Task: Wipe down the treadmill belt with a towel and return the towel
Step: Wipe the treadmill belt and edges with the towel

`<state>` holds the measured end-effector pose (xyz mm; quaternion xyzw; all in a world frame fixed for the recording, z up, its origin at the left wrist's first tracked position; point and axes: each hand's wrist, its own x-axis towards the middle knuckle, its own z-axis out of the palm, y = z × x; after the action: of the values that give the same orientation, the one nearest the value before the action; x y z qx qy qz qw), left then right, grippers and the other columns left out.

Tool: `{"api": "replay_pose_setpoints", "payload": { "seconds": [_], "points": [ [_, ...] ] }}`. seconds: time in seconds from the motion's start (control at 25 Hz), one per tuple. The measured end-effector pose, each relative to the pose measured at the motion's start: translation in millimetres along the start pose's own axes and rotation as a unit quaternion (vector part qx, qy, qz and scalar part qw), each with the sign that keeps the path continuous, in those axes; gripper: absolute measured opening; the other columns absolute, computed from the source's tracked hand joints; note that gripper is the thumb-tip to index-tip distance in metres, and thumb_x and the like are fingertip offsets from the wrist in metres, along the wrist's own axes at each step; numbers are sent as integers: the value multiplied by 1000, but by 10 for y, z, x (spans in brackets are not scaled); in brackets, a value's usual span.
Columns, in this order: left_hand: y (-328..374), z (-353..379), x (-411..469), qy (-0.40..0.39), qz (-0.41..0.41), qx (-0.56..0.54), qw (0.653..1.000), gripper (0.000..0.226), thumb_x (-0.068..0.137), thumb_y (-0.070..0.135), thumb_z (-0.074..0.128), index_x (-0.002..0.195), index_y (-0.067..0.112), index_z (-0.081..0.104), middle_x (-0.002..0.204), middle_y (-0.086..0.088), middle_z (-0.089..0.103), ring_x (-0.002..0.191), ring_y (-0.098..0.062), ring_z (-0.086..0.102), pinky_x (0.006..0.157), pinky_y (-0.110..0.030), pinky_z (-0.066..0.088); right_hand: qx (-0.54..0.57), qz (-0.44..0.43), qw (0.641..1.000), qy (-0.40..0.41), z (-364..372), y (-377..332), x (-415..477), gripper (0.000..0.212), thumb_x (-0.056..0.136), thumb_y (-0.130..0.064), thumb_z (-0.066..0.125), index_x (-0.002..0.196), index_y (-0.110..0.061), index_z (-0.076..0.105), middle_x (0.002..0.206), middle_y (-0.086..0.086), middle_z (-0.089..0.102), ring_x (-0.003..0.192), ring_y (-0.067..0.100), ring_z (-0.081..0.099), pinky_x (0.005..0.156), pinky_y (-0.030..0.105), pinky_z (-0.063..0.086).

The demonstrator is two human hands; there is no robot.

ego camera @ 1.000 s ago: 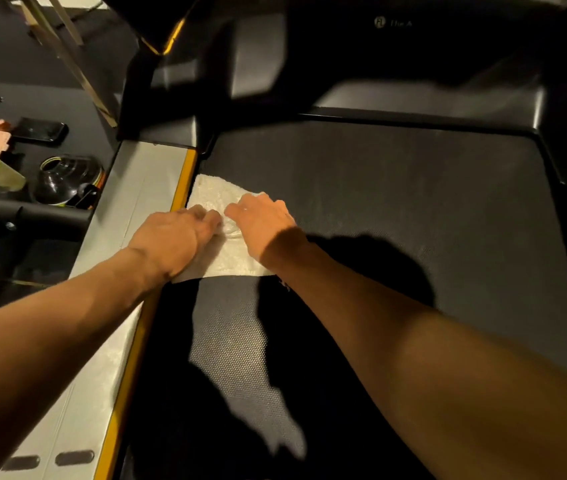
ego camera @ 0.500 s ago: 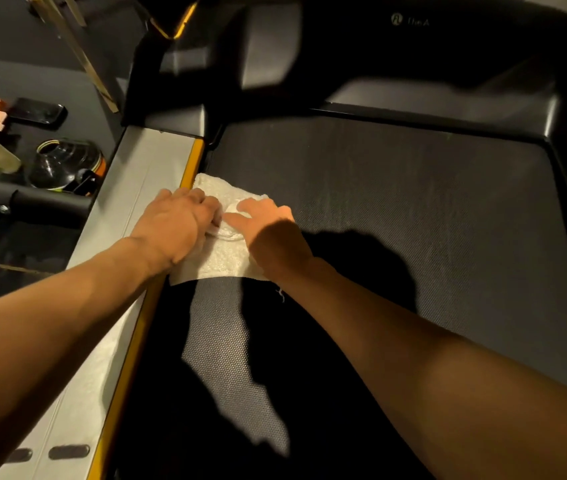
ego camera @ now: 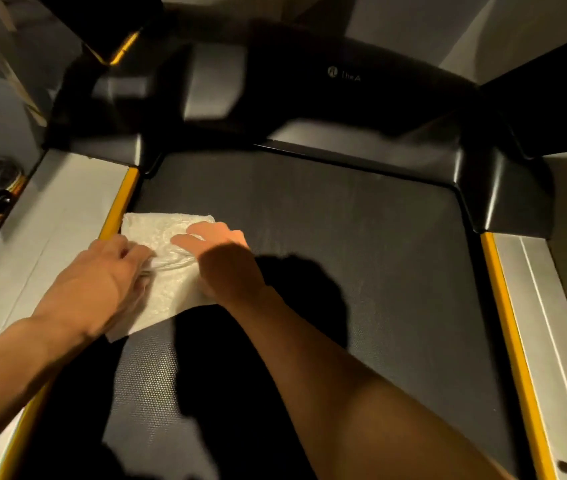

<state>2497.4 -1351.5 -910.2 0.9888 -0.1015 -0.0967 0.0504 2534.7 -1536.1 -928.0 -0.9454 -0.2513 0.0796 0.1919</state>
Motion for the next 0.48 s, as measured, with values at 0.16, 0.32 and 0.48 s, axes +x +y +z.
{"api": "replay_pose_setpoints", "payload": {
  "seconds": [0.16,0.32,0.48],
  "points": [
    [290,90,-237,74,-30,20,997,38,83,32,44,106,8,61,99,-19,57,86,-40,52,73,-45,47,-10,20,998,54,88,-165,-212,39,80,-9,59,117,-20,66,118,11,63,104,35,55,83,42,43],
    [296,177,-204,108,61,57,991,43,82,37,36,109,11,58,98,-18,55,75,-34,46,63,-44,40,-9,18,999,36,37,36,-523,41,83,-13,56,122,-21,60,122,9,59,112,32,50,91,43,39],
    [297,158,-101,103,41,20,994,29,86,22,47,111,15,60,94,-18,56,72,-33,45,61,-44,47,-44,42,998,-2,-166,43,-383,45,85,2,46,123,-19,60,115,9,57,105,31,48,85,39,39]
  ]
}}
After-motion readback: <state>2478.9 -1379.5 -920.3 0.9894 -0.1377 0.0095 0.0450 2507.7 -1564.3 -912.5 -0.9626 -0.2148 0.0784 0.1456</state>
